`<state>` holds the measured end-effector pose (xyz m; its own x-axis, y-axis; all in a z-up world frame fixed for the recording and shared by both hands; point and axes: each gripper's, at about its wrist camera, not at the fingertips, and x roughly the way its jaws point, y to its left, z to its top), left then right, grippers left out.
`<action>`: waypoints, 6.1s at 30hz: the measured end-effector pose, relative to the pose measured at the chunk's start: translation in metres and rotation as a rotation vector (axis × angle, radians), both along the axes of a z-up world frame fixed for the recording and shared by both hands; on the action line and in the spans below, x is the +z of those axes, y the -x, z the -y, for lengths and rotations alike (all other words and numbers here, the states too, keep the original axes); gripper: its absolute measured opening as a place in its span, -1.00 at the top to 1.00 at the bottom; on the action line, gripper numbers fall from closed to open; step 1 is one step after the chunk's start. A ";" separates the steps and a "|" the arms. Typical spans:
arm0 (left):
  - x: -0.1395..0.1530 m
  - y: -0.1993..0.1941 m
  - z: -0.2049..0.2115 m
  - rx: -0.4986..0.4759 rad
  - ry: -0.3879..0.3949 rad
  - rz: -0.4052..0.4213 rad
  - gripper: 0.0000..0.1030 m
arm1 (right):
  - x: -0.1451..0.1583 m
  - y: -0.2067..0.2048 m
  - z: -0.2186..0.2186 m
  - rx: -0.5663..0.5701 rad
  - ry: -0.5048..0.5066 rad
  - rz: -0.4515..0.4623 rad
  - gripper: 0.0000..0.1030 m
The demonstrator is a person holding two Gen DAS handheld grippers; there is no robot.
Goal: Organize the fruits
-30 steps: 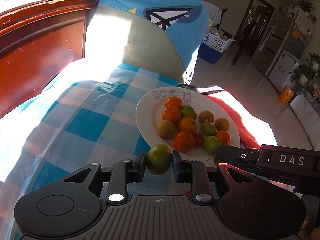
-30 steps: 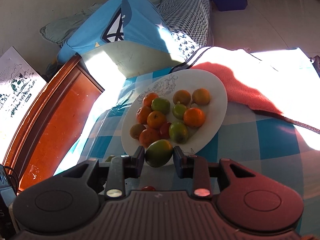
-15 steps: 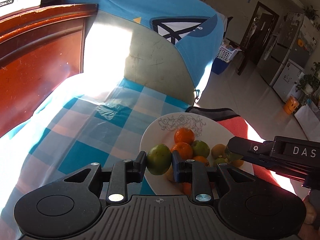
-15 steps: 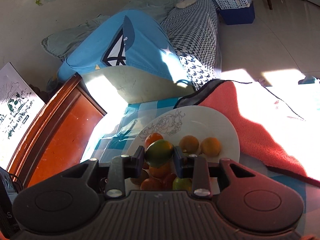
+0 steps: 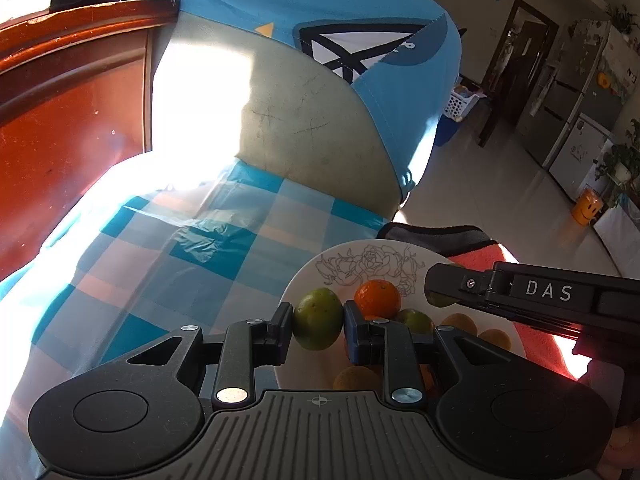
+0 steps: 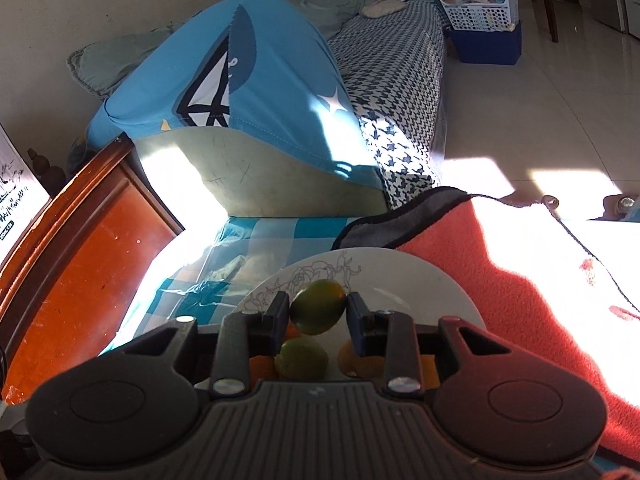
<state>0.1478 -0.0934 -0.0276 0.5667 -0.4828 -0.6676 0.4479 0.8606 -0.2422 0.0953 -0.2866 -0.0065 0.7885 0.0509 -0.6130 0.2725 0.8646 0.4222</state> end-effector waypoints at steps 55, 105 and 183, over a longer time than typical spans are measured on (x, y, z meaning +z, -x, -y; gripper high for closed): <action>0.023 0.140 -0.058 -0.017 -0.279 -0.020 -0.80 | 0.012 0.127 -0.077 0.215 0.039 -0.099 0.23; 0.013 0.102 -0.033 0.040 -0.127 0.025 -0.80 | 0.019 0.097 -0.061 0.069 0.090 -0.028 0.43; 0.028 0.131 -0.034 0.143 -0.260 -0.101 -0.92 | 0.027 0.136 -0.045 -0.120 0.281 -0.244 -0.83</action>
